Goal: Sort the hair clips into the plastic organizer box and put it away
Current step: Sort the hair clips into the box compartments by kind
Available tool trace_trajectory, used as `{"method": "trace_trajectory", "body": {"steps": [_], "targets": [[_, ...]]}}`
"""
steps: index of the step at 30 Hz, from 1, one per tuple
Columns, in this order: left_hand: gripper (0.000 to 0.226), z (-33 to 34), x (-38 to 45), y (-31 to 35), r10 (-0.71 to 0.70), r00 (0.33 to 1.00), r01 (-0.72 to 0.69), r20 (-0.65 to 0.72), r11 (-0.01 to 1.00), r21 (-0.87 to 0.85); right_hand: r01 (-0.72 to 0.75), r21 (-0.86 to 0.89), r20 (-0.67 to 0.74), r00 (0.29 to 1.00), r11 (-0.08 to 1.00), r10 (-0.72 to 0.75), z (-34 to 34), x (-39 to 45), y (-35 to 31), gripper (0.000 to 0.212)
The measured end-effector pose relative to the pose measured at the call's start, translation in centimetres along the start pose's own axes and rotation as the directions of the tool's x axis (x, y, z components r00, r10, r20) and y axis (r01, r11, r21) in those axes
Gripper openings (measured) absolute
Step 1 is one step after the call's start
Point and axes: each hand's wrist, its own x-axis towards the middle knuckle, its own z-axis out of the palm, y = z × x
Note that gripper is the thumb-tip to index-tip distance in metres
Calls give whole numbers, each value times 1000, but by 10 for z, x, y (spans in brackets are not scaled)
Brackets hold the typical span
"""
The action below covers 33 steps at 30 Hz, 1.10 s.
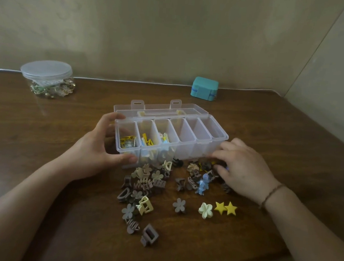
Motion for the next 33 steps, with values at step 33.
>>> {"method": "trace_trajectory", "body": {"steps": [33], "targets": [[96,0,1,-2,29,1000,-29,-5,998,51,328,308,-279,929,893,-245,-35,58,-71,19]]}}
